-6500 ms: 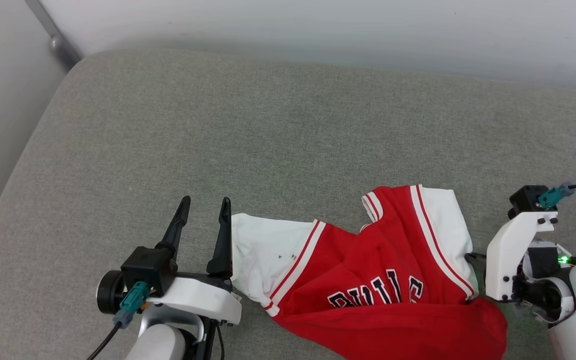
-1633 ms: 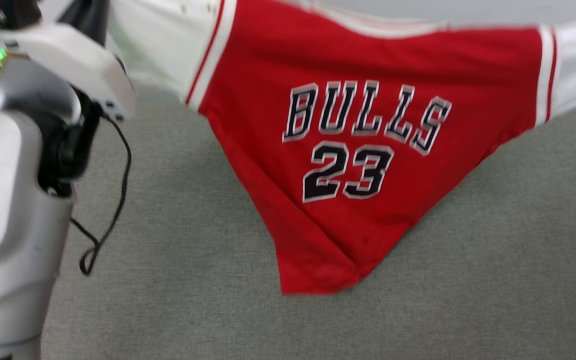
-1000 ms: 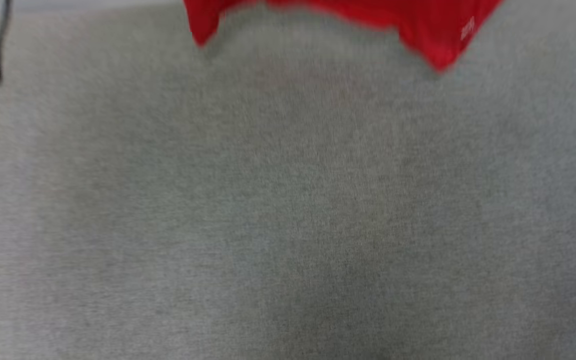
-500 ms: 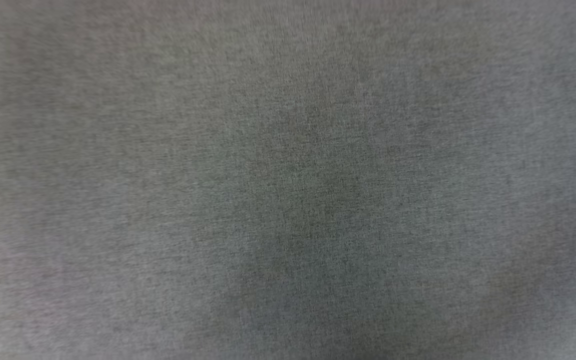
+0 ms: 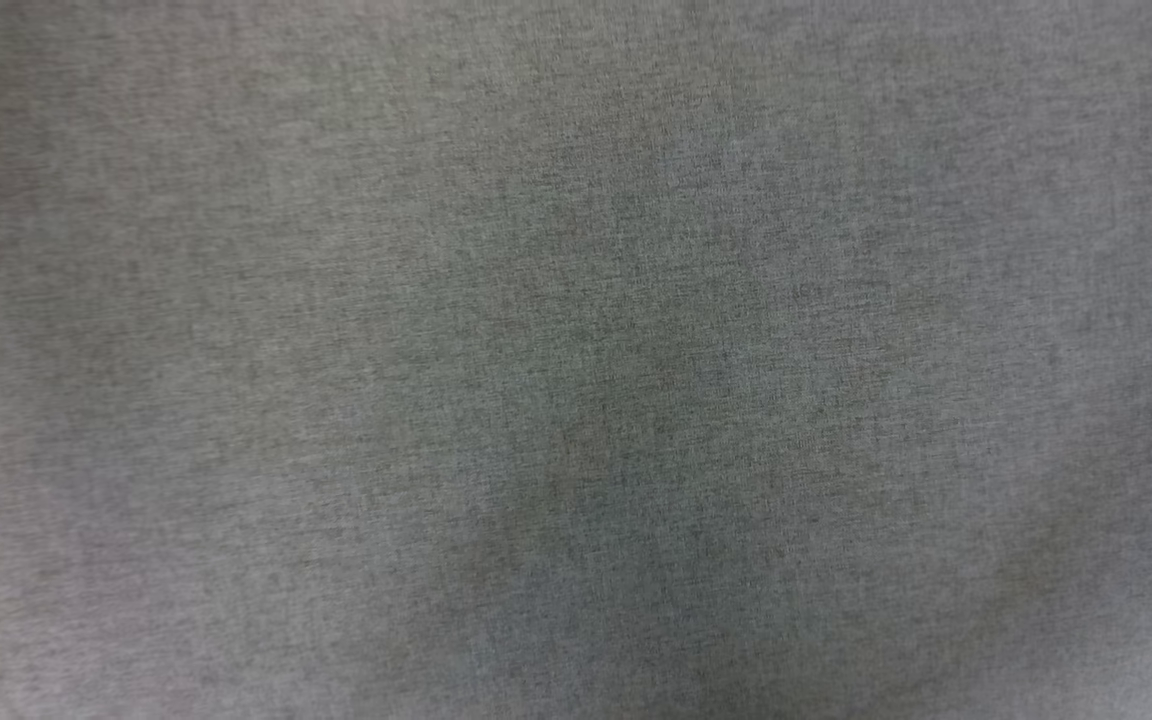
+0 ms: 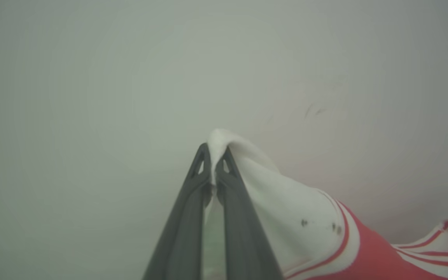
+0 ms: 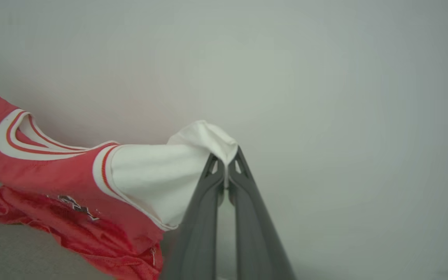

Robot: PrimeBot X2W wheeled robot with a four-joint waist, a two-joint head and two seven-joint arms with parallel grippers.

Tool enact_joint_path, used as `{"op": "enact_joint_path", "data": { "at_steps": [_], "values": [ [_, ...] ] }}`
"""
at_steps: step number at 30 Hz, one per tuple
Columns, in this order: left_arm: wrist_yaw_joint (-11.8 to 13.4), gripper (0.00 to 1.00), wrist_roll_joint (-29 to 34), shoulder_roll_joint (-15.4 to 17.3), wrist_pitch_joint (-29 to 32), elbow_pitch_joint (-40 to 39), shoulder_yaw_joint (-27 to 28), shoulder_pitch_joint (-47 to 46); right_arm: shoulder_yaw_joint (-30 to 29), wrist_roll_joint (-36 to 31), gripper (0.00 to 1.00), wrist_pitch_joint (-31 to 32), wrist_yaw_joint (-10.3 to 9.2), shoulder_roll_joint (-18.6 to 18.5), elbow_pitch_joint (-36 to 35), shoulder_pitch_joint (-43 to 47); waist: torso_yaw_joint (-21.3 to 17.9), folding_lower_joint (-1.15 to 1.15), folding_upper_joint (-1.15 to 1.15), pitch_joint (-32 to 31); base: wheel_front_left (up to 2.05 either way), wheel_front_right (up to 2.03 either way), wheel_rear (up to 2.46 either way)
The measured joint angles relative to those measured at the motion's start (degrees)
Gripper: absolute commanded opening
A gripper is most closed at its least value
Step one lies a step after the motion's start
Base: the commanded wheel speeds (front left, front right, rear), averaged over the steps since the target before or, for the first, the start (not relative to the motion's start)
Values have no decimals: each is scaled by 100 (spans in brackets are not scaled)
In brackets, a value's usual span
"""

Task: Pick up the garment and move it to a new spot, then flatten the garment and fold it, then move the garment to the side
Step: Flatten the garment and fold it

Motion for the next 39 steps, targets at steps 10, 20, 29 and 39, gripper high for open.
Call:
{"op": "enact_joint_path", "data": {
  "at_steps": [10,20,29,39],
  "values": [
    [-425,0,-411,-246,-708,548,33,1505,446,676,0,-326,0,-109,411,1445,137,-1,0,-704,0,0,0],
    [-588,0,-835,-428,-1034,310,281,4262,558,1252,0,-438,0,-266,325,4181,300,-2,0,-2095,0,0,0],
    [-226,0,-988,-535,-1011,-903,510,7084,332,1517,0,-223,1,-378,26,6378,394,-3,0,-3281,0,0,0],
    [474,0,-1016,-510,-208,-2290,356,9455,-573,1677,0,702,3,-354,-524,8638,603,-3,0,-4033,0,0,0]
  ]
}}
